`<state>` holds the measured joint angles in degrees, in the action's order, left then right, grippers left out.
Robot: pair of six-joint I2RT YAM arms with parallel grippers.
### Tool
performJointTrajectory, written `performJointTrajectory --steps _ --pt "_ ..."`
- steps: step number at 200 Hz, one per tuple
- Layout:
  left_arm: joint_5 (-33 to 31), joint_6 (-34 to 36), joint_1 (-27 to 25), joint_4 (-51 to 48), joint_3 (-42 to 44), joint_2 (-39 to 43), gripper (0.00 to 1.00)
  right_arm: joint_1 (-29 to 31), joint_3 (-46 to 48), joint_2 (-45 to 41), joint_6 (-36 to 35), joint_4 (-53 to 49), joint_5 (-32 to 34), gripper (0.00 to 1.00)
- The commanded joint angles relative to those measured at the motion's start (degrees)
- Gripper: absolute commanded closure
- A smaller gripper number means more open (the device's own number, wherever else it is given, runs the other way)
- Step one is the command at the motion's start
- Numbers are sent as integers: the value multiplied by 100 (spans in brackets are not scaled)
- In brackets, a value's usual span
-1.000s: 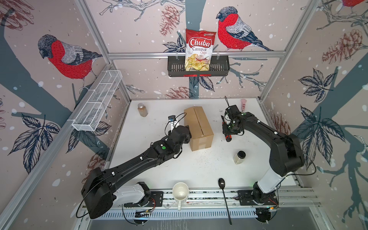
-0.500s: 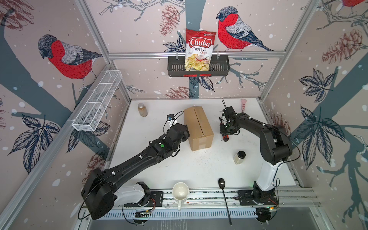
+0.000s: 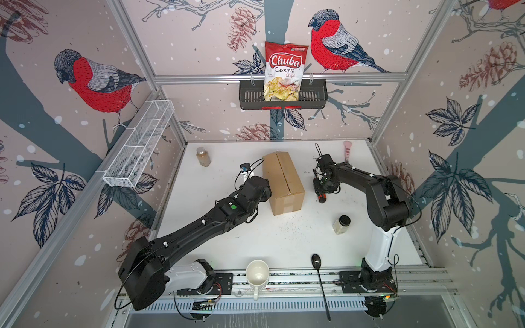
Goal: Unpack the express box
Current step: 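Lower the red knife onto the table and open the right gripper, then move both grippers to the cut seam on the box top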
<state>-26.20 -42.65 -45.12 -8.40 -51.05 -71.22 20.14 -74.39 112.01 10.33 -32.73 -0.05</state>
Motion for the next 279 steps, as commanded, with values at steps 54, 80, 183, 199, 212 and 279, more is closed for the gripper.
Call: performJointTrajectory --steps 54,80,183,199,212,279 --pt "-7 74 34 32 -36 37 31 -72 56 62 -13 47 95 62" --pt "-2 82 47 14 -35 46 31 -72 65 67 -14 56 75 56" --pt "124 377 187 -152 -168 -23 25 53 -200 -1110 137 -293 24 45" --pt "229 460 245 -187 -194 -56 19 157 -328 -1409 168 -351 -56 43" --pt "324 558 267 -241 -261 -121 14 266 -462 -1619 167 -389 -133 42" --pt "603 839 285 -296 -582 -476 8 1080 -1059 -1934 22 -317 -1296 37"
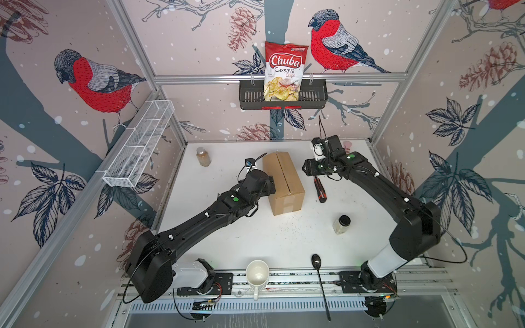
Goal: Unpack the express box
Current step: 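Move both grippers to the cut seam on the box top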
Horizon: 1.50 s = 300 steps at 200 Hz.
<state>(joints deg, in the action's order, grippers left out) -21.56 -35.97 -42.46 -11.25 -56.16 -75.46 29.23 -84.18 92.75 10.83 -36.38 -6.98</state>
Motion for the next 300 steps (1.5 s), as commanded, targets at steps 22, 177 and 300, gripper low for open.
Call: performJointTrajectory --steps 22,177,300 --pt "194 211 18 -25 -149 -100 8 292 -98 121 -31 140 -797 37" --pt "575 612 18 -914 -1572 -1196 4 346 119 850 -99 501 -1130 37" --pt "75 1087 27 -1889 -2859 -2180 4 179 354 850 -239 807 -2030 33"
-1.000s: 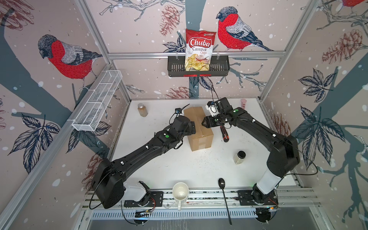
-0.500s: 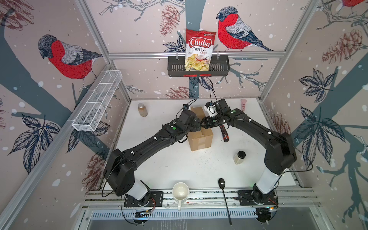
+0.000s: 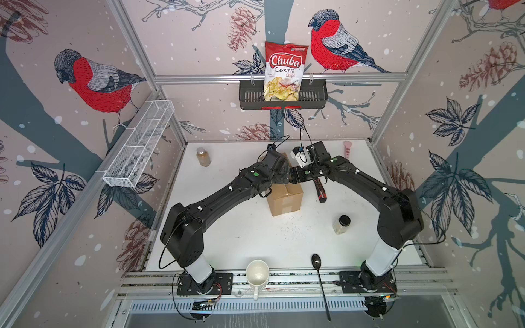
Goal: Unpack the express box
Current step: 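Move both grippers to the cut seam on the box top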
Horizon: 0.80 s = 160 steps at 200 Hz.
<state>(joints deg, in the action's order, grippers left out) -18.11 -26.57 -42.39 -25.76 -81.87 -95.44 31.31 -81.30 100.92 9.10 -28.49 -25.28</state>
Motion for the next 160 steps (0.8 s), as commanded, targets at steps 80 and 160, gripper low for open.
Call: performJointTrajectory --steps 80,160 --pt "-908 104 20 -1545 -1475 -957 19 -55 149 94 103 211 -288 33" --pt "-1062 -122 16 -2114 -2187 -1579 20 -47 228 92 253 298 2 33"
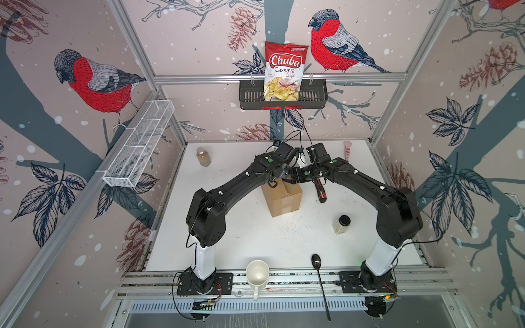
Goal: Unpack the express box
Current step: 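Move both grippers to the cut seam on the box top, then grasp the box flaps at the seam with both grippers and pull apart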
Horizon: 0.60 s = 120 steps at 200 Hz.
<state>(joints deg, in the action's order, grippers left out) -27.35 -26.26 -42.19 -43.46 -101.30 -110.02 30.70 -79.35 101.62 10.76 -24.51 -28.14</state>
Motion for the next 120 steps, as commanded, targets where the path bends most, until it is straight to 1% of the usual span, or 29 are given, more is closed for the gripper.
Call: performJointTrajectory --steps 1,18,46,64,120 --pt "-147 -152 -1 -350 -260 -128 20 15 34 23 94 -99 299 33" --pt "-198 -211 -8 -570 -419 -178 20 6 36 39 131 -72 335 33" --pt "-295 -213 -8 -703 -400 -114 21 -2 34 66 182 -54 434 34" --pt "-336 -205 1 -710 -349 -75 24 -2 34 83 215 -36 484 34" --pt "-268 -169 10 -746 -401 -227 24 -2 60 94 277 1 528 34"
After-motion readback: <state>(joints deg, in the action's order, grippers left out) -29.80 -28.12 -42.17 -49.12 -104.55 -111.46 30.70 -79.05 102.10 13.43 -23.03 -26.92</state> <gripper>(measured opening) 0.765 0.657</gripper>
